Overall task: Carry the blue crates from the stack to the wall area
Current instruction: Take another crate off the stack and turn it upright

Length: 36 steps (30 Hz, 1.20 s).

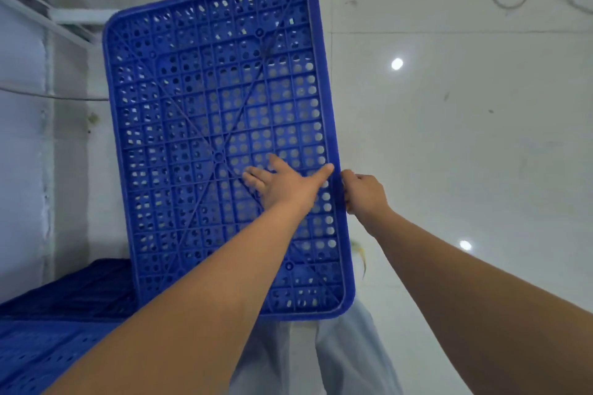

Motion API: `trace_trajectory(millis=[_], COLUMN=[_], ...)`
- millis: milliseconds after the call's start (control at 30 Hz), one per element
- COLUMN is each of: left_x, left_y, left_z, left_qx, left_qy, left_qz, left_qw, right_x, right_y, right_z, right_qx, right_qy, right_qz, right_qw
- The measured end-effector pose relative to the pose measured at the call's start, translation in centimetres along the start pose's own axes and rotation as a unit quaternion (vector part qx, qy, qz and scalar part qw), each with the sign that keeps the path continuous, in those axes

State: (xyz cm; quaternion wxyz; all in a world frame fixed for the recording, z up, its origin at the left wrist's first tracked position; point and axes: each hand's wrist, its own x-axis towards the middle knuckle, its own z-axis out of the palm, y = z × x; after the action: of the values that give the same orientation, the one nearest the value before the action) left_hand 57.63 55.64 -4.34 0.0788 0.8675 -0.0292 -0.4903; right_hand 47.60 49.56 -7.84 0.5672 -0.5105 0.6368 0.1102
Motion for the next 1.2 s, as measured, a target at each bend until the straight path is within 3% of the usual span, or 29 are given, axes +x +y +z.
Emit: trace_trajectory(millis=[133, 300, 500, 767, 1033, 1200], left_x=[-1.8, -3.4, -4.0, -3.8, -5.1, -4.7], left_y=[2.9, 5.0, 4.6, 0.9, -2.0, -4.4], left_z=[0.1, 0.1, -0.3, -3.3, -5.7, -8.0], left_qx=[-0.011, -0.004, -0.014, -0.054, -0.105, -0.167], left_qy=[0.013, 0.049, 0.075, 0.063, 0.044, -0.015], left_qz=[-0.032, -0.064, -0.043, -0.020, 0.024, 0.070], left_qw=[0.999, 0.997, 0.996, 0.996, 0.993, 0.983], right_x=[-2.2, -4.2, -5.0, -1.9, -0.3, -0.1], right_y=[-0.4, -1.1, -0.7, 4.5, 5.9, 5.7], right_z=[-0.6, -1.8, -3.3, -5.9, -7.1, -6.4], right_qx=[0.094, 0.116, 0.155, 0.136, 0.115, 0.129], right_qy=[0.024, 0.015, -0.004, 0.032, 0.058, 0.029], right_qz=[0.004, -0.026, -0.048, 0.073, 0.108, 0.157], right_qw=[0.995, 0.993, 0.987, 0.988, 0.986, 0.979])
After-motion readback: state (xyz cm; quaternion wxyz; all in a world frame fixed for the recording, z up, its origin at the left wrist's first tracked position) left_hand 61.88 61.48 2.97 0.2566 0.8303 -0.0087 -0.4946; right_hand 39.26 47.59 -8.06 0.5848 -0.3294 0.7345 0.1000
